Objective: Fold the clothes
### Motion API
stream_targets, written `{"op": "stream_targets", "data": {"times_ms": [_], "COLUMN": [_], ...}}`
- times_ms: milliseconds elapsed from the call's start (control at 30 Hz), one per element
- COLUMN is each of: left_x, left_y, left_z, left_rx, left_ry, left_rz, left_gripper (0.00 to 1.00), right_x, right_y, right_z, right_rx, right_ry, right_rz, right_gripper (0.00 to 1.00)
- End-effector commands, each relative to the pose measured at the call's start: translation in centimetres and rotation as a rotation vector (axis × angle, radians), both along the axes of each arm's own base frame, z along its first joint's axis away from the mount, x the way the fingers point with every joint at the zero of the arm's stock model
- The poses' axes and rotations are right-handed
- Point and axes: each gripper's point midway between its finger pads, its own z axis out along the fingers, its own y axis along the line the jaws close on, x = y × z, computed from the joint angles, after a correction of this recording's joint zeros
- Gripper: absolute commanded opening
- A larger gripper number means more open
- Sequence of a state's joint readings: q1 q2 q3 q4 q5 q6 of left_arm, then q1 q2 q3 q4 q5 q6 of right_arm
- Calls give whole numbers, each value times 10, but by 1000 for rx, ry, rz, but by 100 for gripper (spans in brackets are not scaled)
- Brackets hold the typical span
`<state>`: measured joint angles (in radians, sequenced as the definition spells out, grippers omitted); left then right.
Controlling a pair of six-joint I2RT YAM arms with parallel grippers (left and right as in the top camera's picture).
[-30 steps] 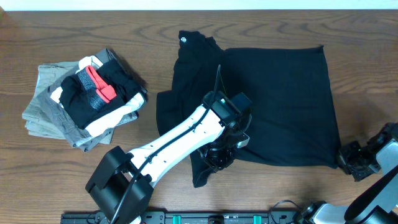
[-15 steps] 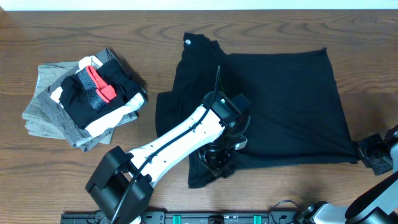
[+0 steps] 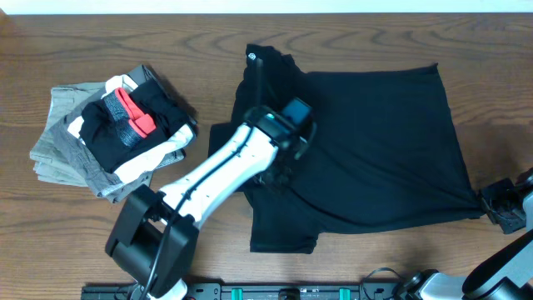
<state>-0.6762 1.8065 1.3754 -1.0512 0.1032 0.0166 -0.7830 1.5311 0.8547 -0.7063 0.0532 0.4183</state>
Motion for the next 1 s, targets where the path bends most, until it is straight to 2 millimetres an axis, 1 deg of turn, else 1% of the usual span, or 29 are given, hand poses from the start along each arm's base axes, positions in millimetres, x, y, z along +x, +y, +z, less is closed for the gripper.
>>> {"op": "stream_targets", "data": {"times_ms": [0,33,133,200,333,433,500,567,700,767,833,867,967], "left_x": [15,20,32,45,76,91,95,99,107,117,133,146,182], "left_y": [30,38,54,60,59,53,51,50,56,62,70,76,87], "left_z": [-22,-29,-42,-47,-53,-63,-73,-88,-116,-123,-123,-121,-106], "left_rx": [57,57,54,39,-12,-33,-35,-29,4,27,43,46,10], "left_ry": [-12,-11,-15,-36,-119,-156,-160,-154,-156,-188,-250,-293,-396], "left_rz": [63,91,139,176,214,207,199,185,197,215,238,257,322], "left_gripper": [32,28,24,23,23,23,23,22,14,11,10,9,9], "right_x": [5,7,12,17,26,29,30,34,41,45,56,62,85], "right_y": [-9,-10,-17,-21,-25,-29,-29,-26,-21,-19,-15,-13,2], "right_z": [6,6,10,14,22,26,27,28,29,30,34,37,47], "right_rx": [-23,-23,-31,-29,-14,-23,-22,-6,25,37,50,58,101], "right_ry": [-28,-42,-73,-109,-170,-181,-186,-204,-243,-266,-314,-345,-458], "right_rz": [-28,-30,-43,-55,-59,-59,-58,-51,-36,-23,34,70,204], "right_gripper": [9,9,10,10,10,10,10,10,11,11,11,11,11]}}
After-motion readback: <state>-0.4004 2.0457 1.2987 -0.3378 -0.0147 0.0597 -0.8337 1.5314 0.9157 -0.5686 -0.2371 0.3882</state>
